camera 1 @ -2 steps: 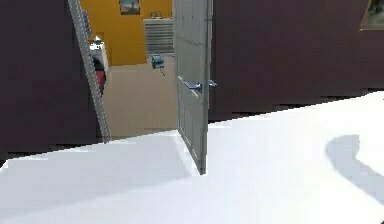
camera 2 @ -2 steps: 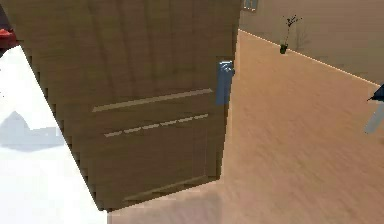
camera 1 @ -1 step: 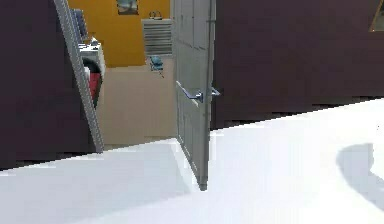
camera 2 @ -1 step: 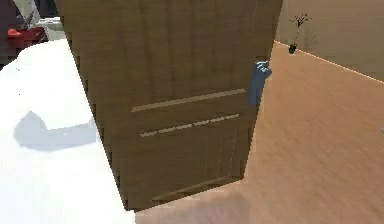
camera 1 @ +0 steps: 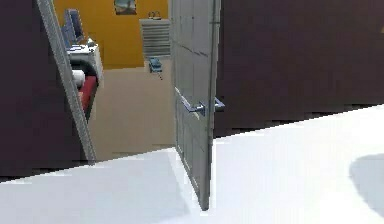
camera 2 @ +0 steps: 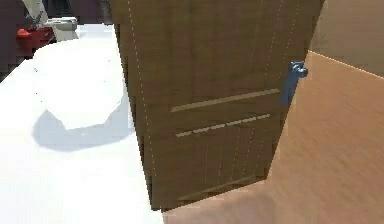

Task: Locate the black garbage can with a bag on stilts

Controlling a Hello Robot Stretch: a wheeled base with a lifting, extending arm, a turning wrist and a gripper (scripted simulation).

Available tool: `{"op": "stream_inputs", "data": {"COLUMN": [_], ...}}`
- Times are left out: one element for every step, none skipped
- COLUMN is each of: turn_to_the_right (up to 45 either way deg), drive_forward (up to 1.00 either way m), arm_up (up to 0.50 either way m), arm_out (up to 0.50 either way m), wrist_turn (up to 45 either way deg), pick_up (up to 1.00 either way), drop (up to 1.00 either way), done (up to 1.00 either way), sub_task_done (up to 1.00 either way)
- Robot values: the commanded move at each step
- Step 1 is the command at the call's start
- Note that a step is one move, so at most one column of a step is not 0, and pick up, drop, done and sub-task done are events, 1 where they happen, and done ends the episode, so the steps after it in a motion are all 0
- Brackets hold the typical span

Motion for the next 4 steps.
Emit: {"op": "stream_inputs", "data": {"turn_to_the_right": [36.0, 0.0, 0.0, 3.0], "drive_forward": [0.0, 1.0, 1.0, 0.0], "arm_up": [0.0, 0.0, 0.0, 0.0], "arm_out": [0.0, 0.0, 0.0, 0.0], "wrist_turn": [0.0, 0.0, 0.0, 0.0], "pick_up": [0.0, 0.0, 0.0, 0.0], "drop": [0.0, 0.0, 0.0, 0.0], "done": [0.0, 0.0, 0.0, 0.0], "sub_task_done": [0.0, 0.0, 0.0, 0.0]}}
